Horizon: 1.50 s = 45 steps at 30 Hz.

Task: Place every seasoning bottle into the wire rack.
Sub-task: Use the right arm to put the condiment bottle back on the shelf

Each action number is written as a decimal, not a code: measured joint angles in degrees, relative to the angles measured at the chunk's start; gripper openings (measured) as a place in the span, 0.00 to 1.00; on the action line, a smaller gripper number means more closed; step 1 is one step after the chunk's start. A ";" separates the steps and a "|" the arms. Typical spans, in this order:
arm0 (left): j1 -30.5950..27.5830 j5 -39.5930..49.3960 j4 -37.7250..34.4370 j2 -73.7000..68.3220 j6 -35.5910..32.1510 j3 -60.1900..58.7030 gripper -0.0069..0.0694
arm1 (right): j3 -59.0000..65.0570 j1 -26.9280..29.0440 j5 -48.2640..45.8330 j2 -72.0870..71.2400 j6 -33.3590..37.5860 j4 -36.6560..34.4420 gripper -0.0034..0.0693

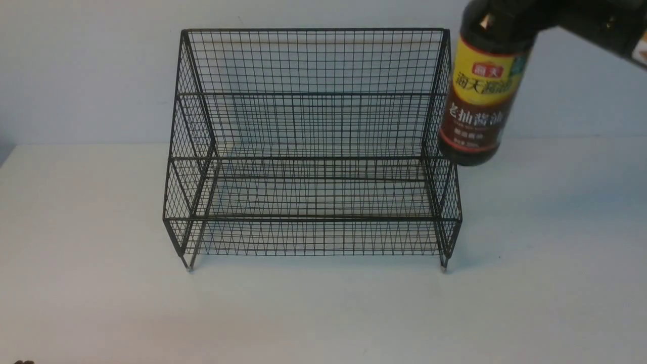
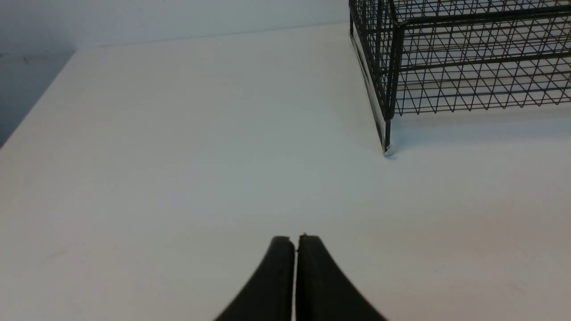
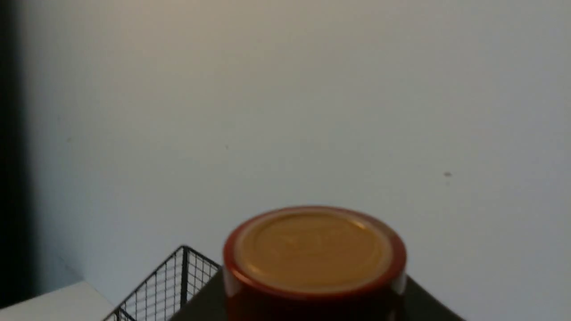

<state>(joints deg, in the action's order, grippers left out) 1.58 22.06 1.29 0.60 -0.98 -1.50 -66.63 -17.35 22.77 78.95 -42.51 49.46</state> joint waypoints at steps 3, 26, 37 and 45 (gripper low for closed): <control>0.00 0.00 0.00 0.00 0.00 0.00 0.08 | -3.89 -1.61 -0.57 3.51 0.00 -0.06 0.41; 0.00 0.00 0.00 0.00 0.00 0.00 0.08 | -17.75 -4.63 -4.66 23.54 -5.79 -3.35 0.41; 0.00 0.00 0.00 0.00 0.00 0.00 0.08 | -17.96 -4.63 -7.15 23.71 -31.22 22.65 0.41; 0.00 0.00 0.00 0.00 0.00 0.00 0.08 | -17.91 -4.63 -5.86 25.89 -52.27 44.60 0.41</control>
<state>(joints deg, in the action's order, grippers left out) 1.58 22.06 1.29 0.60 -0.98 -1.50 -84.54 -21.98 16.90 104.84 -94.78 94.06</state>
